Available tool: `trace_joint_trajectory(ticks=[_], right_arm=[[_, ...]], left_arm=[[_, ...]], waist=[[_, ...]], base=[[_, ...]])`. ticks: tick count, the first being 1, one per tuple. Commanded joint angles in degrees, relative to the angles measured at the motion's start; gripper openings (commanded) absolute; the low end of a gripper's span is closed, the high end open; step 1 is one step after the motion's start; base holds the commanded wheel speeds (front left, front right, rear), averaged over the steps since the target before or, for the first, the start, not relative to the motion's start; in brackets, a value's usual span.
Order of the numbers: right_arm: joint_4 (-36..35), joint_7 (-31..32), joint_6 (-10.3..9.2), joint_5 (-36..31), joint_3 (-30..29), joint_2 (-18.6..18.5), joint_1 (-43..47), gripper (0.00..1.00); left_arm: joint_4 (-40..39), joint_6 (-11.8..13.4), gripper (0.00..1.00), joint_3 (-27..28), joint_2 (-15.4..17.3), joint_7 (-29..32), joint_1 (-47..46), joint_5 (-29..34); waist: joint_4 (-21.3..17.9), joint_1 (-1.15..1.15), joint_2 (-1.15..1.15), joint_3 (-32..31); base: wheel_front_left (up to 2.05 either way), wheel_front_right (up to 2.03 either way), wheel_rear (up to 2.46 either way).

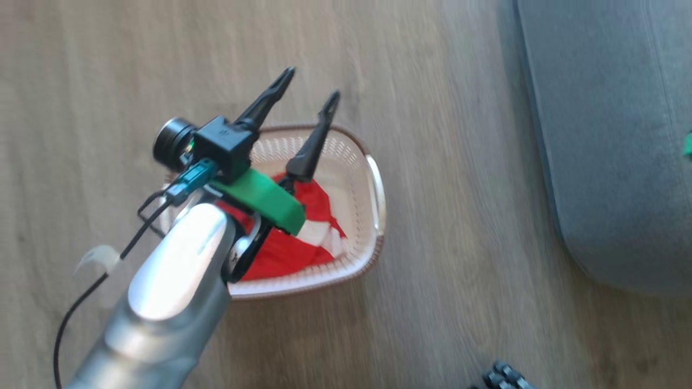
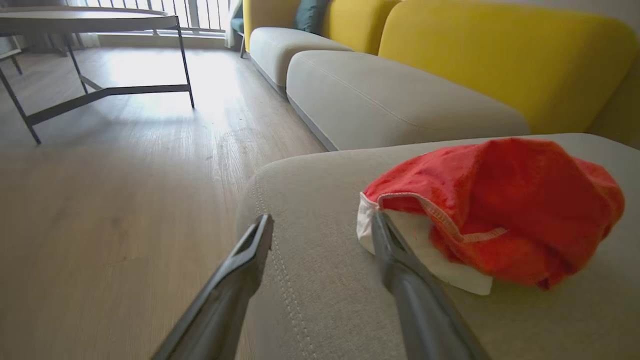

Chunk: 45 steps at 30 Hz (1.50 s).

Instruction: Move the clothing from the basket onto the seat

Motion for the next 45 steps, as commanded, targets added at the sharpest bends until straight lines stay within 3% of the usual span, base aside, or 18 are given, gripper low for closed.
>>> trace_joint_trajectory(ticks=[1, 14, 22, 34, 45], right_arm=[[-3.32, -0.27, 0.4, -0.89, 2.17, -0.63, 2.0, 1.0], [-9.57, -0.27, 0.4, -1.2, 11.22, 2.41, 7.98, 1.0], [-10.8, -0.27, 0.4, -1.16, 17.6, 4.57, 12.9, 1.0], [-11.56, -0.27, 0.4, -1.27, 20.01, 8.45, 22.16, 1.0], [-12.23, -0.27, 0.4, -2.49, 18.95, 9.56, 25.59, 1.0]], left_arm=[[-1.18, -0.31, 1.0, 3.52, 0.09, -0.28, 0.98, 0.71], [1.81, -0.93, 1.0, 16.87, -2.56, -0.29, 10.35, 3.79], [2.38, -0.45, 1.0, 25.64, -3.54, -0.29, 16.45, 6.87], [0.84, 0.22, 1.0, 33.81, -5.14, -0.29, 24.31, 11.31], [-2.01, -0.16, 1.0, 36.44, -6.05, -0.29, 28.81, 13.55]], waist=[[3.58, 0.01, 0.0, -4.87], [10.0, 0.01, 0.0, -15.9], [11.22, 0.01, 0.0, -21.17], [10.85, 0.01, 0.0, -25.62], [9.97, 0.01, 0.0, -26.19]], base=[[0.0, 0.0, 0.0], [0.0, 0.0, 0.0], [0.0, 0.0, 0.0], [0.0, 0.0, 0.0], [0.0, 0.0, 0.0]])
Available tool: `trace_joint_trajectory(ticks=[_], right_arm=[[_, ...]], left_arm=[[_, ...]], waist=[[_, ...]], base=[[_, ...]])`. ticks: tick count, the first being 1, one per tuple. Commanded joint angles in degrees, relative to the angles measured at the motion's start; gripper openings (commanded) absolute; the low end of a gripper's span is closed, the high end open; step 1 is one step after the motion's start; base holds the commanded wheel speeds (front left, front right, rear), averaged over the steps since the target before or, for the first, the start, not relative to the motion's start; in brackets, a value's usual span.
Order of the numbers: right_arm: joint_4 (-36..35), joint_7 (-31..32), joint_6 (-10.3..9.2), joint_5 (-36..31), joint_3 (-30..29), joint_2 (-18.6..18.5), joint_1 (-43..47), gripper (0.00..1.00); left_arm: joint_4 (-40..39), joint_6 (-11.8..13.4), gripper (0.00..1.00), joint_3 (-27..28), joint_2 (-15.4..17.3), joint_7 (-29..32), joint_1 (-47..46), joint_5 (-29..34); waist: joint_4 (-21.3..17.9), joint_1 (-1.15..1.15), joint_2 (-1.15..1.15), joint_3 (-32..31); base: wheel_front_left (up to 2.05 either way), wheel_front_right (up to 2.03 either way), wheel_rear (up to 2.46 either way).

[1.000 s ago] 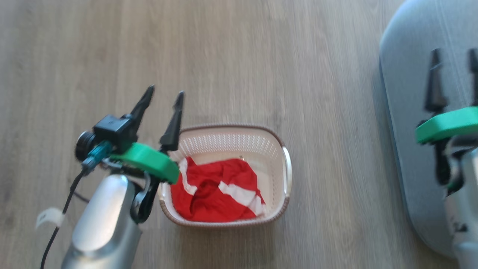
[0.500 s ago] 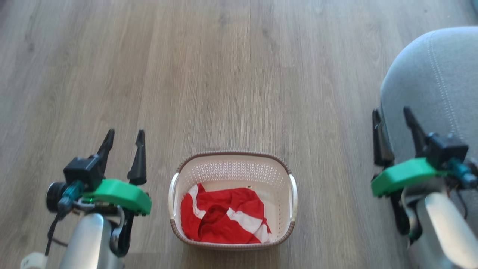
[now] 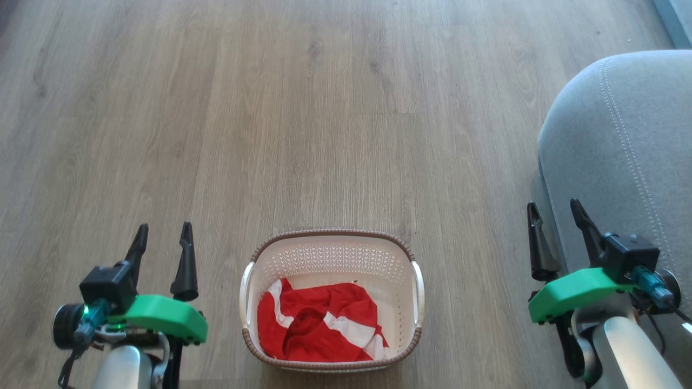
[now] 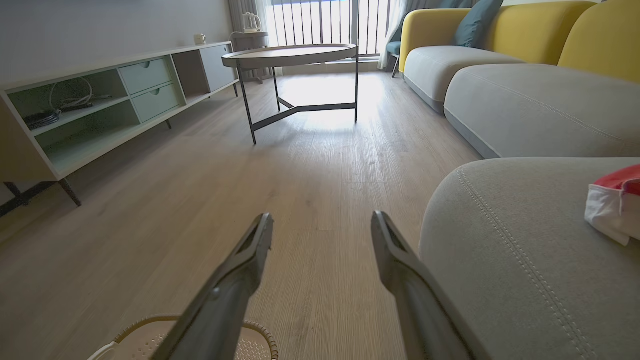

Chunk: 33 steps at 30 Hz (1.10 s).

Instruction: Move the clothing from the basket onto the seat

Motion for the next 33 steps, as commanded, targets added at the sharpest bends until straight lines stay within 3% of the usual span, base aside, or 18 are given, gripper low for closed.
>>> trace_joint_trajectory(ticks=[1, 19, 33], right_arm=[[-2.11, -0.27, 0.4, -0.5, 0.68, 0.32, 0.0, 1.0], [-3.36, -0.27, 0.4, -0.91, 0.31, 1.03, -1.35, 1.0], [-9.0, -0.27, 0.4, -0.93, 1.9, 1.37, -10.89, 1.0]], left_arm=[[-2.44, 0.03, 1.0, 2.06, 0.15, -0.29, -0.97, 0.48], [-2.17, 0.2, 1.0, 0.2, -0.06, -0.29, -0.8, -0.57], [5.83, 0.62, 1.0, -6.0, -0.07, -0.29, -7.58, -1.3]], waist=[[-0.03, 0.01, 0.0, 0.04], [-0.38, 0.01, 0.0, 2.14], [-4.25, 0.01, 0.0, 17.58]], base=[[0.0, 0.0, 0.0], [0.0, 0.0, 0.0], [0.0, 0.0, 0.0]])
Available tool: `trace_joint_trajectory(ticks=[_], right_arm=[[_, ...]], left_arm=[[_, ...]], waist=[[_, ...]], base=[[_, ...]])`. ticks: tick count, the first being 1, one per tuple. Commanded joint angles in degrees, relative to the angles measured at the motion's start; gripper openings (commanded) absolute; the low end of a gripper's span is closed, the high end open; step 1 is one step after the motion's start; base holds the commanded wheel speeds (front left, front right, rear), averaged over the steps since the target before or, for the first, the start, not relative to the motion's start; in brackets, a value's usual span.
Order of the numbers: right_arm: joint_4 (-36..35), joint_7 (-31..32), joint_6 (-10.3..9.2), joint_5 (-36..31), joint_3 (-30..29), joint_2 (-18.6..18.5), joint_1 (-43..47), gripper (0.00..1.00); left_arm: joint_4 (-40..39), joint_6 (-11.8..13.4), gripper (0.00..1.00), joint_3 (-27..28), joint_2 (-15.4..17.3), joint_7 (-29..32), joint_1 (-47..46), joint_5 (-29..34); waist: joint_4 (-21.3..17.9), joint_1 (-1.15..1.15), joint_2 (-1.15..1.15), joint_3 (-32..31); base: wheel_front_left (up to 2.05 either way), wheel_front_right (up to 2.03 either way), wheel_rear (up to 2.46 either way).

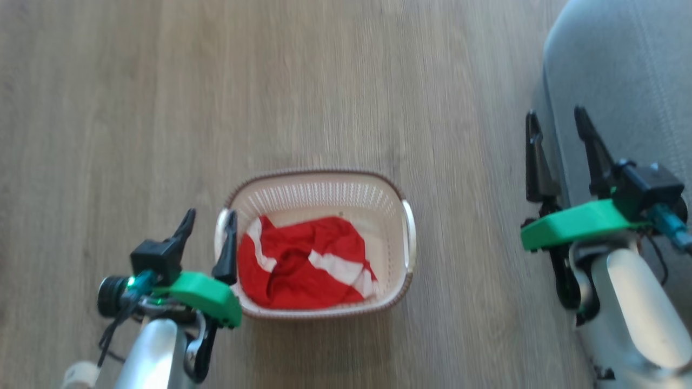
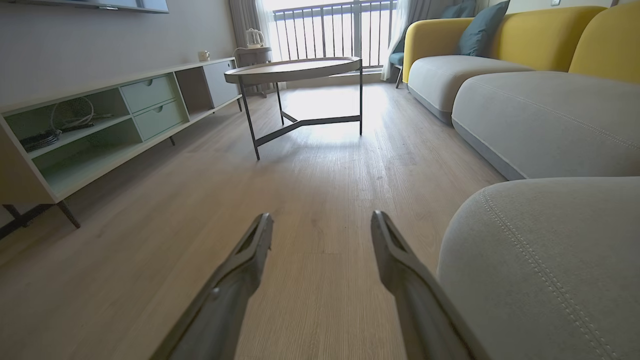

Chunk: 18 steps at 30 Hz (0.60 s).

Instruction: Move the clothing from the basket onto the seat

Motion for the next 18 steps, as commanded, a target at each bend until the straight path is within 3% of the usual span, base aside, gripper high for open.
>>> trace_joint_trajectory(ticks=[1, 18], right_arm=[[-2.41, -0.27, 0.4, -0.3, 1.61, 0.08, -2.23, 1.0], [-5.53, -0.27, 0.4, -0.68, 4.52, 0.9, -12.64, 1.0]], left_arm=[[-0.08, 0.38, 1.0, 0.71, 0.23, -0.29, -2.54, -0.1], [21.66, 0.23, 1.0, -5.47, 0.24, -0.29, -20.17, 3.05]], waist=[[-1.87, -0.01, 0.0, 5.33], [-7.57, -0.01, 0.0, 24.15]], base=[[0.0, 0.0, 0.0], [0.0, 0.0, 0.0]])
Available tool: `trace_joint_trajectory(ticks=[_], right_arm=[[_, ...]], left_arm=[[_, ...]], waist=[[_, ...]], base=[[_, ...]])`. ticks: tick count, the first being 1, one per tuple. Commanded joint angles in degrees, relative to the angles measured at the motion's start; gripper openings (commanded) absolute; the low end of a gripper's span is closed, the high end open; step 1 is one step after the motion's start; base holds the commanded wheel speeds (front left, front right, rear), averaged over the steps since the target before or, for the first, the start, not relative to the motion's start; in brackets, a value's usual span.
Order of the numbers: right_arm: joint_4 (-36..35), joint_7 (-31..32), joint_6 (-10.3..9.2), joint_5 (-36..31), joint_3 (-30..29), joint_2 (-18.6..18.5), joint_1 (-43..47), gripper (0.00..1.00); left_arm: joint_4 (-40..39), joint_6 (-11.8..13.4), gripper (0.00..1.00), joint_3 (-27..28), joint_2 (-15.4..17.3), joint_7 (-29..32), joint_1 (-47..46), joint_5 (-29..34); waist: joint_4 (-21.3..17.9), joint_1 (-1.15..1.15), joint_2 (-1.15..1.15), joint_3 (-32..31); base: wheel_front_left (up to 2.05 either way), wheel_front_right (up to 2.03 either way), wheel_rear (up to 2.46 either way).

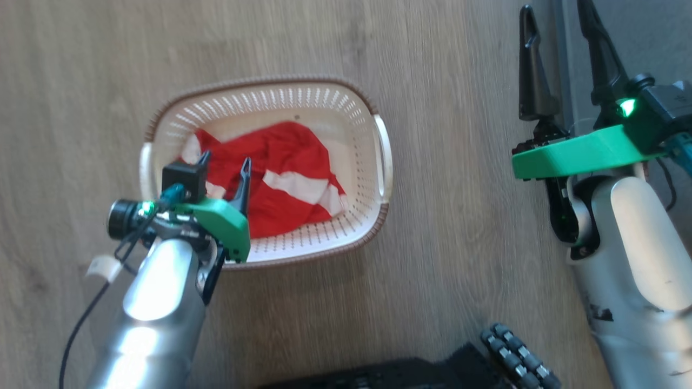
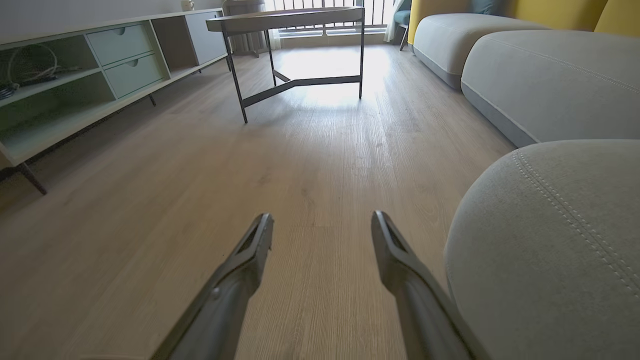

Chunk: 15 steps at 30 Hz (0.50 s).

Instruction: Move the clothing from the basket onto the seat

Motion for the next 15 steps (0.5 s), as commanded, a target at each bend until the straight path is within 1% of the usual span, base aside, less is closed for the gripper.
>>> trace_joint_trajectory(ticks=[1, 5, 10, 11, 15], right_arm=[[-2.16, -0.27, 0.4, -0.17, 0.98, 0.85, 0.03, 1.0], [-2.31, -0.27, 0.4, -0.34, 0.8, 1.13, -0.73, 1.0], [-2.52, -0.27, 0.4, -0.25, 0.96, 1.64, -1.53, 1.0], [-2.63, -0.27, 0.4, -0.2, 0.97, 1.88, -1.84, 1.0], [-2.82, -0.27, 0.4, -0.12, 1.06, 2.47, -2.32, 1.0]], left_arm=[[1.26, 0.2, 1.0, 0.95, 0.57, -0.29, -1.27, 0.62], [8.13, 1.13, 1.0, -0.15, 0.94, -0.29, -6.29, 2.35], [17.26, 2.87, 1.0, -2.94, 1.73, 0.38, -12.66, 5.56], [20.15, 3.79, 1.0, -4.03, 2.06, 1.37, -14.92, 6.75], [24.59, 5.88, 1.0, -7.27, 3.02, 5.09, -18.72, 10.15]], waist=[[-2.13, -0.01, 0.0, 4.62], [-2.97, -0.01, 0.0, 7.8], [-4.19, -0.01, 0.0, 10.57], [-4.8, -0.01, 0.0, 11.56], [-6.02, -0.01, 0.0, 13.56]], base=[[0.0, 0.0, 0.0], [0.0, 0.0, 0.0], [0.0, 0.0, 0.0], [0.0, 0.0, 0.0], [0.0, 0.0, 0.0]])
